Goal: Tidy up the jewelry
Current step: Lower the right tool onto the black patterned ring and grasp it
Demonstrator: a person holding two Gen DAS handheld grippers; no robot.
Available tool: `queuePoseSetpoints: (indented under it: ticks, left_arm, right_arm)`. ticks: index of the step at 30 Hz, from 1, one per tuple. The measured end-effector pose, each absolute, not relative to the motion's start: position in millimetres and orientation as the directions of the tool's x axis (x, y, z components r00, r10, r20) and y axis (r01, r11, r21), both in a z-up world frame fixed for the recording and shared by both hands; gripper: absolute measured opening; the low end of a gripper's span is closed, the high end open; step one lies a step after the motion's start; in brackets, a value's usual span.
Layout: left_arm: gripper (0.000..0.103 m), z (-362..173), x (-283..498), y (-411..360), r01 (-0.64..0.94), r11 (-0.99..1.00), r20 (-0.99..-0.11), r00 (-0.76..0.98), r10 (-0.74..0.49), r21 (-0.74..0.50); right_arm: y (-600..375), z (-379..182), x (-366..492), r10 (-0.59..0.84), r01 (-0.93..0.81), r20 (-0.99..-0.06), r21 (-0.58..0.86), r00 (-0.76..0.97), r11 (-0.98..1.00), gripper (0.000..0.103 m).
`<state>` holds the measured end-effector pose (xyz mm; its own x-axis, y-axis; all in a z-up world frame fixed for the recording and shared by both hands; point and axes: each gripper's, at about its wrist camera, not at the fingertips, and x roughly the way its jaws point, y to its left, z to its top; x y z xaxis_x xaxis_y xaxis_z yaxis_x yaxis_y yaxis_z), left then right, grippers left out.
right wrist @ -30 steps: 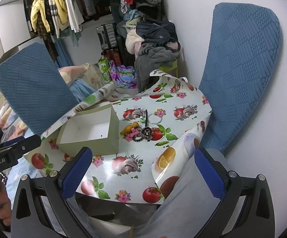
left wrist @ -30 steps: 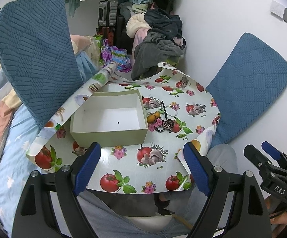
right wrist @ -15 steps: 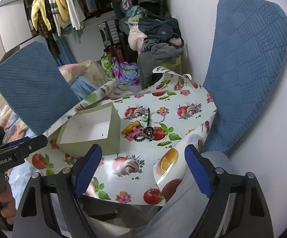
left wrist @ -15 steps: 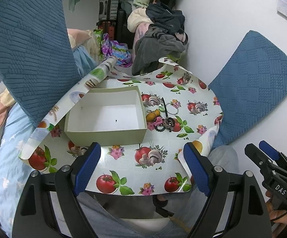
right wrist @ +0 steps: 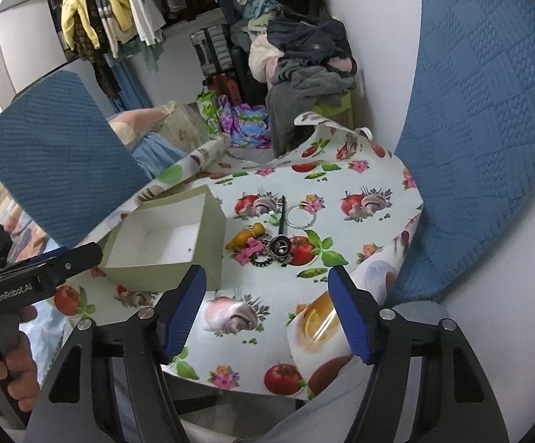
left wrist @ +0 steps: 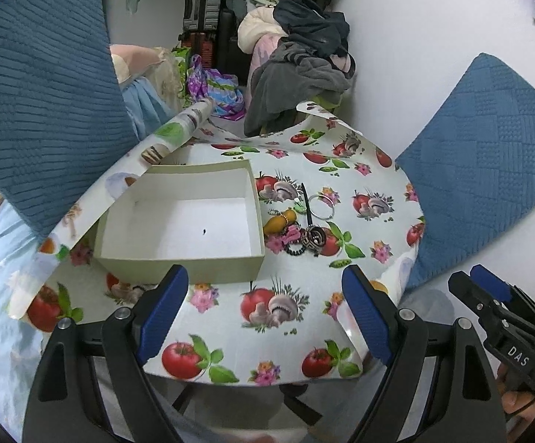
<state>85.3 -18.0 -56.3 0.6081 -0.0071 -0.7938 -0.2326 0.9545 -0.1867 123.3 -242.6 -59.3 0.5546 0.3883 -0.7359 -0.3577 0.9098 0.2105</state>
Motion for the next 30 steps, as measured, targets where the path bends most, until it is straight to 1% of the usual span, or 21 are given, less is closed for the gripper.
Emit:
queuePoseSetpoints:
  ticks: [4, 5, 6, 11, 12, 14, 15, 16, 18, 19, 20, 21, 23, 24, 25, 26, 28, 30]
  left_arm:
    - [0.084, -71.5, 105.3, -23.8, -0.207, 0.953, -0.795, 0.604, -0.054, -0.222]
    - [0.081, -76.1, 111.8, -27.1, -0.195, 0.955, -0.796, 0.601, -0.062, -0.222]
    - [0.075, -79.3, 117.1, -30.1, -0.190, 0.957, -0.797, 0.600, -0.061, -0.217]
    - [0.059, -101.6, 143.9, -41.9, -0.162, 0.960, -0.809, 0.580, -0.094, -0.228]
    - [0.056, -104.9, 147.7, -43.8, -0.158, 0.960, -0.809, 0.579, -0.099, -0.231]
    - [0.055, -113.7, 157.3, -48.5, -0.148, 0.963, -0.814, 0.572, -0.103, -0.226]
    - [0.052, -119.7, 163.8, -50.6, -0.144, 0.963, -0.817, 0.565, -0.110, -0.229]
    - [0.051, -123.6, 166.7, -50.9, -0.145, 0.962, -0.817, 0.565, -0.113, -0.233]
    - [0.049, -134.6, 176.7, -51.5, -0.153, 0.957, -0.822, 0.556, -0.123, -0.247]
    - [0.047, -139.4, 180.6, -52.0, -0.152, 0.955, -0.824, 0.550, -0.133, -0.256]
    - [0.039, -143.6, 184.4, -53.1, -0.151, 0.954, -0.828, 0.543, -0.139, -0.260]
    - [0.035, -149.7, 190.8, -54.6, -0.150, 0.954, -0.835, 0.531, -0.142, -0.258]
    - [0.032, -158.4, 199.7, -55.8, -0.151, 0.953, -0.844, 0.514, -0.151, -0.262]
    - [0.027, -162.2, 204.5, -56.7, -0.150, 0.952, -0.847, 0.508, -0.158, -0.267]
    - [0.025, -164.8, 208.3, -57.7, -0.150, 0.952, -0.849, 0.504, -0.158, -0.266]
    - [0.024, -167.9, 212.3, -58.6, -0.150, 0.953, -0.852, 0.500, -0.157, -0.263]
    - [0.024, -173.4, 219.2, -59.3, -0.151, 0.953, -0.856, 0.493, -0.157, -0.262]
    - [0.024, -180.3, 227.9, -59.0, -0.159, 0.952, -0.861, 0.485, -0.155, -0.261]
  right_arm:
    - [-248.8, -76.9, 149.3, 0.385, -0.348, -0.743, 0.216, 0.547, 0.912, 0.067]
    - [-249.8, -81.3, 155.2, 0.388, -0.350, -0.745, 0.219, 0.542, 0.911, 0.067]
    - [-250.4, -85.6, 161.0, 0.393, -0.354, -0.747, 0.224, 0.536, 0.908, 0.069]
    - [-253.4, -110.1, 197.6, 0.389, -0.342, -0.767, 0.234, 0.511, 0.910, 0.069]
    - [-253.4, -114.6, 203.9, 0.397, -0.345, -0.771, 0.244, 0.498, 0.906, 0.069]
    - [-250.7, -126.0, 220.2, 0.423, -0.354, -0.780, 0.275, 0.461, 0.894, 0.068]
    - [-249.3, -131.6, 228.6, 0.435, -0.356, -0.782, 0.291, 0.446, 0.888, 0.068]
    - [-247.1, -135.6, 233.6, 0.446, -0.360, -0.781, 0.302, 0.438, 0.883, 0.064]
    - [-242.1, -144.6, 245.0, 0.468, -0.376, -0.787, 0.325, 0.402, 0.868, 0.059]
    - [-239.5, -151.2, 251.8, 0.475, -0.380, -0.792, 0.333, 0.383, 0.863, 0.053]
    - [-236.9, -157.9, 258.2, 0.475, -0.380, -0.800, 0.338, 0.366, 0.861, 0.051]
    - [-234.0, -166.8, 265.9, 0.481, -0.379, -0.808, 0.350, 0.339, 0.856, 0.047]
    - [-230.9, -180.3, 275.5, 0.497, -0.372, -0.814, 0.380, 0.300, 0.847, 0.046]
    - [-229.3, -186.8, 279.9, 0.502, -0.364, -0.817, 0.394, 0.282, 0.844, 0.043]
    - [-226.4, -194.0, 285.7, 0.501, -0.359, -0.824, 0.397, 0.265, 0.845, 0.039]
    - [-225.2, -198.6, 288.8, 0.501, -0.359, -0.826, 0.400, 0.258, 0.844, 0.038]
    - [-221.1, -211.3, 296.6, 0.506, -0.357, -0.831, 0.411, 0.233, 0.839, 0.033]
    - [-216.6, -225.9, 304.8, 0.522, -0.349, -0.831, 0.440, 0.192, 0.828, 0.031]
